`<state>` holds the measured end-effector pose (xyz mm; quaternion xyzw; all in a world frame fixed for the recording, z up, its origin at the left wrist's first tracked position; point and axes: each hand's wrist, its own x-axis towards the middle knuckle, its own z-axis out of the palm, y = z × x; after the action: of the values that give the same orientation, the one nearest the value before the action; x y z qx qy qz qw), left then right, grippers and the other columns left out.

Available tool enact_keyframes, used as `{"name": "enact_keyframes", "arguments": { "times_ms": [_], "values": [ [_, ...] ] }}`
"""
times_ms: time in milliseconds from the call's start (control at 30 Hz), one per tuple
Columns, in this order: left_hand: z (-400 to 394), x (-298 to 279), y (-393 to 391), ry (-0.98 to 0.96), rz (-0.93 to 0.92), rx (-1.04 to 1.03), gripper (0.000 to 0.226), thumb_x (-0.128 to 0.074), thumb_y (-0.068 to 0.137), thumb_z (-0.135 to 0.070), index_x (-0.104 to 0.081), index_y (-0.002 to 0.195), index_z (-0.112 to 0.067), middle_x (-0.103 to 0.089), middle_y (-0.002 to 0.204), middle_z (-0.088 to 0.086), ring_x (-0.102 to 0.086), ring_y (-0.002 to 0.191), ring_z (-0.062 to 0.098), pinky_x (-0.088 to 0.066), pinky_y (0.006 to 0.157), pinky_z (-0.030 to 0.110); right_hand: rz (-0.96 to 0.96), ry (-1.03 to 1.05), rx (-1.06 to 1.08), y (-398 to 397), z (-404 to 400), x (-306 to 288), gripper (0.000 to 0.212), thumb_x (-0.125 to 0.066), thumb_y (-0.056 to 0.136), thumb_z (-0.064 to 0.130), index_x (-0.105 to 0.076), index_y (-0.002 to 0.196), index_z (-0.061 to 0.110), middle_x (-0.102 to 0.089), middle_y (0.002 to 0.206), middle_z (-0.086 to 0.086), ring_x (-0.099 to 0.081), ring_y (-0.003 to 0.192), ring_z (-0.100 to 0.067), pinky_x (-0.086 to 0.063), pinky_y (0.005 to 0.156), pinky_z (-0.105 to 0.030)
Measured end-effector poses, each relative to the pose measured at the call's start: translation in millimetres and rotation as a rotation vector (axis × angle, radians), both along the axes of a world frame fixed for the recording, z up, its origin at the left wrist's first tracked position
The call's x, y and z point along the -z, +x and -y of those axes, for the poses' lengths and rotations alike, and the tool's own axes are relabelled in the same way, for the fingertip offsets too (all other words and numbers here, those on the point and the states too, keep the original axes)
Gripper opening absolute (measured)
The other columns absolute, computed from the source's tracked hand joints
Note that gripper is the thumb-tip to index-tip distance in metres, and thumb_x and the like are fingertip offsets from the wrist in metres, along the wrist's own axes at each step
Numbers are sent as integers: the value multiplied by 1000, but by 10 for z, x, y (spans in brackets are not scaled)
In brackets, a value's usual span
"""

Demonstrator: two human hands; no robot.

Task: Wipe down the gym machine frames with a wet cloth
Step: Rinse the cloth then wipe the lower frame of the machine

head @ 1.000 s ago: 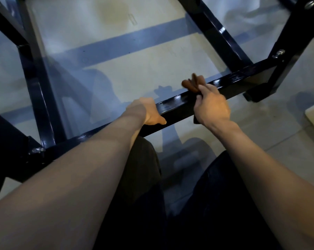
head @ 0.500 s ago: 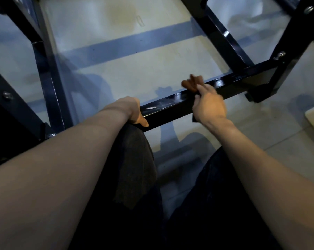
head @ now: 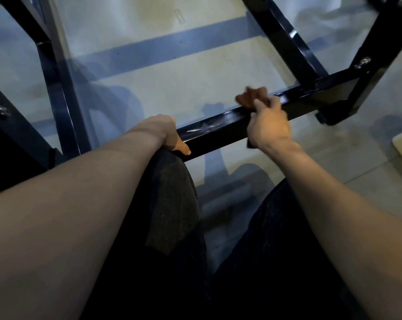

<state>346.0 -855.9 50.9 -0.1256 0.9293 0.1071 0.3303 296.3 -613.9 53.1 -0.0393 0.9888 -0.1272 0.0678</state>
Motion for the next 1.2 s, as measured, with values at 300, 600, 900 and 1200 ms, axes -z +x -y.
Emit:
{"name": "enact_keyframes", "arguments": {
  "times_ms": [300, 600, 900, 1200],
  "values": [
    [17, 6, 27, -37, -48, 7, 75, -82, 58, -77, -57, 95, -17, -57, 95, 8, -56, 89, 31, -45, 74, 33, -63, 10, -397, 232, 188, 27, 43, -47, 104, 26, -51, 146, 34, -35, 159, 7, -54, 123, -38, -53, 92, -50],
    [5, 41, -21, -38, -63, -10, 77, -85, 53, -78, -57, 90, -17, -51, 79, 3, -57, 86, 31, -45, 73, 34, -6, -22, -331, 465, 356, 88, 60, -48, 104, 18, -33, 159, 37, -21, 169, 10, -48, 121, -41, -49, 87, -44],
    [-22, 21, -4, -43, -73, -42, 73, -87, 51, -76, -47, 70, -18, -48, 76, 2, -54, 87, 30, -44, 73, 34, 71, 129, 18, -217, -276, -4, 67, -55, 99, 11, -33, 157, 36, -27, 164, 6, -46, 129, -45, -45, 100, -49],
    [-27, 29, -2, -35, -70, -33, 69, -86, 58, -73, -51, 83, -19, -55, 90, 4, -55, 88, 29, -43, 74, 33, -68, 76, -507, 461, 407, 99, 59, -50, 104, 22, -35, 157, 43, -30, 165, 13, -51, 122, -36, -52, 81, -43]
  ]
}}
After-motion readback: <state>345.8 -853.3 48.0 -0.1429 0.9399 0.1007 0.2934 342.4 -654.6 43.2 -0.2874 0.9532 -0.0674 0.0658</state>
